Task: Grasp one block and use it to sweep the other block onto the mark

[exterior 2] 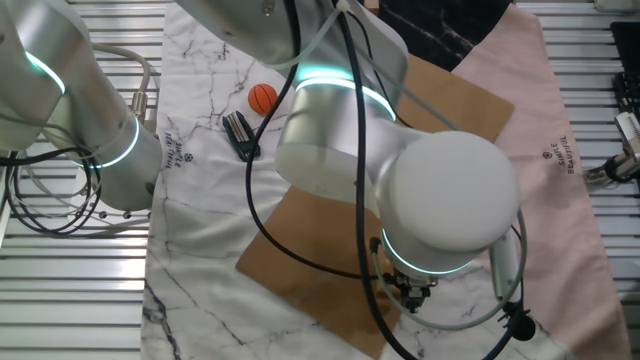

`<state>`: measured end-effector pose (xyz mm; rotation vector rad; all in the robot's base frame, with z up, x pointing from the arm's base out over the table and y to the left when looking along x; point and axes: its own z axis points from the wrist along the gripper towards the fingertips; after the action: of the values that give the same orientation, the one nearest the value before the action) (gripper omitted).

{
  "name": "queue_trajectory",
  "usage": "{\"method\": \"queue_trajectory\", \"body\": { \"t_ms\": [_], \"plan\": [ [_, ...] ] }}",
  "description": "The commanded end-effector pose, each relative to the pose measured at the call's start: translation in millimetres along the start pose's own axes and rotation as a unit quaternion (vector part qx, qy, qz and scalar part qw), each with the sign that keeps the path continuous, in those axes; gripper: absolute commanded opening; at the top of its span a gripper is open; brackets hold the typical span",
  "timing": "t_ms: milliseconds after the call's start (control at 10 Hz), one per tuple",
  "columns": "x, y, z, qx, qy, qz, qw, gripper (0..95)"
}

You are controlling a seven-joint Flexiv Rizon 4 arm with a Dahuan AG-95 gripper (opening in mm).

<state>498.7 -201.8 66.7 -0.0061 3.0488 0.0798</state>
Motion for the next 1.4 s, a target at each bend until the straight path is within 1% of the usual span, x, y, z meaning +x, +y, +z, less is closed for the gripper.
{"method": "queue_trajectory", "body": {
  "t_ms": [100, 600, 900, 1300, 1400],
  "plan": [
    [0.4, 0.1, 2.1, -0.001, 0.001, 0.0, 1.0, 76.0],
    [1.5, -0.1, 6.1, -0.001, 0.001, -0.001, 1.0, 76.0],
    [2.2, -0.1, 6.8, -0.001, 0.005, -0.004, 1.0, 76.0],
    [3.3, -0.1, 11.1, -0.001, 0.011, -0.006, 0.9999, 76.0],
    [3.6, -0.1, 11.6, -0.001, 0.015, -0.005, 0.9999, 57.0]
  ]
}}
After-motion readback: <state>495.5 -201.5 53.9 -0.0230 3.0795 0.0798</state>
